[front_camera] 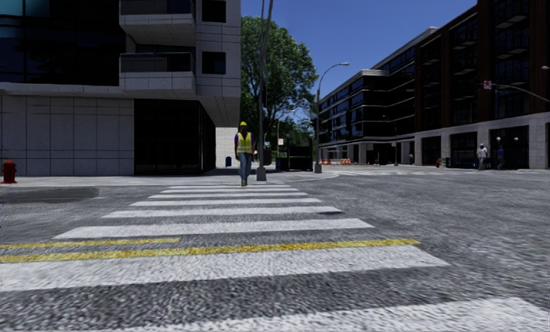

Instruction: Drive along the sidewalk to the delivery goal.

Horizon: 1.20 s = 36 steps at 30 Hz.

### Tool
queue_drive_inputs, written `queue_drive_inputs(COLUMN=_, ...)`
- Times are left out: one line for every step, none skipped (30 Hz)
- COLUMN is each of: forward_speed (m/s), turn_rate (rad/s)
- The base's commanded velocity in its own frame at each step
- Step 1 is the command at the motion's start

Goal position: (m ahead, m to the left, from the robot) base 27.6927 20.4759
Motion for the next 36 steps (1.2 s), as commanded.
queue_drive_inputs(forward_speed=1.13, turn_rate=0.46)
queue_drive_inputs(forward_speed=1.13, turn_rate=0.46)
queue_drive_inputs(forward_speed=1.13, turn_rate=0.46)
queue_drive_inputs(forward_speed=1.14, turn_rate=0.46)
queue_drive_inputs(forward_speed=1.14, turn_rate=0.46)
queue_drive_inputs(forward_speed=1.14, turn_rate=0.46)
queue_drive_inputs(forward_speed=1.14, turn_rate=0.46)
queue_drive_inputs(forward_speed=1.14, turn_rate=0.46)
queue_drive_inputs(forward_speed=1.14, turn_rate=0.46)
queue_drive_inputs(forward_speed=1.14, turn_rate=0.46)
queue_drive_inputs(forward_speed=1.14, turn_rate=0.46)
queue_drive_inputs(forward_speed=1.15, turn_rate=0.46)
queue_drive_inputs(forward_speed=1.15, turn_rate=0.46)
queue_drive_inputs(forward_speed=1.15, turn_rate=0.46)
queue_drive_inputs(forward_speed=1.15, turn_rate=0.46)
queue_drive_inputs(forward_speed=1.15, turn_rate=0.47)
queue_drive_inputs(forward_speed=1.15, turn_rate=0.47)
queue_drive_inputs(forward_speed=1.15, turn_rate=0.47)
queue_drive_inputs(forward_speed=1.16, turn_rate=0.47)
queue_drive_inputs(forward_speed=1.16, turn_rate=0.47)
queue_drive_inputs(forward_speed=1.16, turn_rate=0.47)
queue_drive_inputs(forward_speed=1.17, turn_rate=0.47)
queue_drive_inputs(forward_speed=1.18, turn_rate=0.47)
queue_drive_inputs(forward_speed=1.18, turn_rate=0.47)
queue_drive_inputs(forward_speed=1.18, turn_rate=0.47)
queue_drive_inputs(forward_speed=1.19, turn_rate=0.47)
queue_drive_inputs(forward_speed=1.2, turn_rate=0.47)
queue_drive_inputs(forward_speed=1.2, turn_rate=0.47)
queue_drive_inputs(forward_speed=1.2, turn_rate=0.47)
queue_drive_inputs(forward_speed=1.2, turn_rate=0.47)
queue_drive_inputs(forward_speed=1.2, turn_rate=0.47)
queue_drive_inputs(forward_speed=1.2, turn_rate=0.47)
queue_drive_inputs(forward_speed=1.2, turn_rate=0.47)
queue_drive_inputs(forward_speed=1.2, turn_rate=0.47)
queue_drive_inputs(forward_speed=1.2, turn_rate=0.47)
queue_drive_inputs(forward_speed=1.2, turn_rate=0.47)
